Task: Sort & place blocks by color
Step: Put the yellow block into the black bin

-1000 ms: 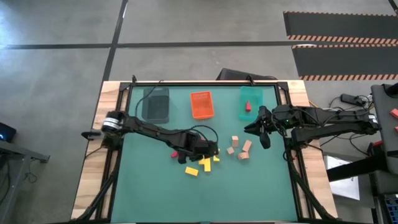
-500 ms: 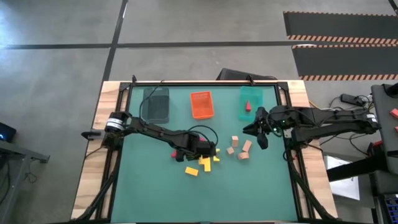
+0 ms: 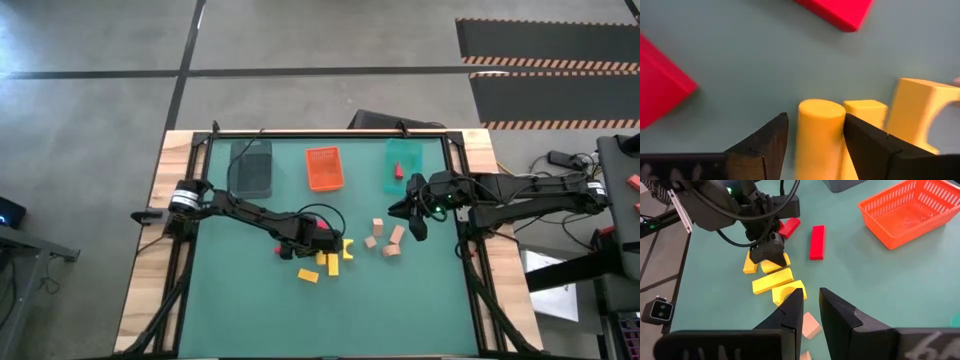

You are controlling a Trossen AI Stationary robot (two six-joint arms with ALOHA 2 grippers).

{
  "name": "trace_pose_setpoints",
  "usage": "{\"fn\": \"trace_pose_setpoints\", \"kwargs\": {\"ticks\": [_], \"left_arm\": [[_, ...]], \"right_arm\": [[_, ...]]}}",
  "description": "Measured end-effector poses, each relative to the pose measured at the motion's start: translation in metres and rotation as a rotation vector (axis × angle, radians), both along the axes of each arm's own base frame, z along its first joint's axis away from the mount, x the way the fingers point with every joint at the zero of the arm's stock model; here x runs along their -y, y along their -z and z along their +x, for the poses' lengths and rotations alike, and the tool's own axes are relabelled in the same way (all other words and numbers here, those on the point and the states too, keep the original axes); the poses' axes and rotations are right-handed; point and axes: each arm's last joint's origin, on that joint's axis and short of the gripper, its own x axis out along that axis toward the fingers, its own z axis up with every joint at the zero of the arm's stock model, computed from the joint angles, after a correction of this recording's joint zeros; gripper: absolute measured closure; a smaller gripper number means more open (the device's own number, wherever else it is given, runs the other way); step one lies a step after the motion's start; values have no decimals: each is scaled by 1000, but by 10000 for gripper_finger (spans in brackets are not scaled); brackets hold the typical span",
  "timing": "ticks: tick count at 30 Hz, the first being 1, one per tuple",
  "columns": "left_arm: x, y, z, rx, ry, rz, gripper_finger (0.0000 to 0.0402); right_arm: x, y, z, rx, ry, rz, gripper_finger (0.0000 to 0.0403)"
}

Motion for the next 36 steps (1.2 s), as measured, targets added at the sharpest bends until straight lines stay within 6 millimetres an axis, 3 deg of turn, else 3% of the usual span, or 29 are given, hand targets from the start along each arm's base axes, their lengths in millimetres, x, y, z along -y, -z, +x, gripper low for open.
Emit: {"fn": "trace_pose_setpoints", "kwargs": {"ticks": [6, 13, 22, 30, 36], "left_arm": [[0, 4, -5, -39, 6, -17, 235], [0, 6, -7, -47, 3, -31, 288], [0, 1, -9, -55, 5, -46, 288], [-6, -41, -18, 55, 6, -65, 288], [-21, -84, -45, 62, 23, -66, 288]], "right_arm": [[0, 0, 0, 0, 0, 0, 351], [0, 0, 0, 0, 6, 8, 351], [0, 0, 0, 0, 5, 7, 351], [0, 0, 0, 0, 5, 5, 351], [0, 0, 0, 0, 3, 3, 351]]}}
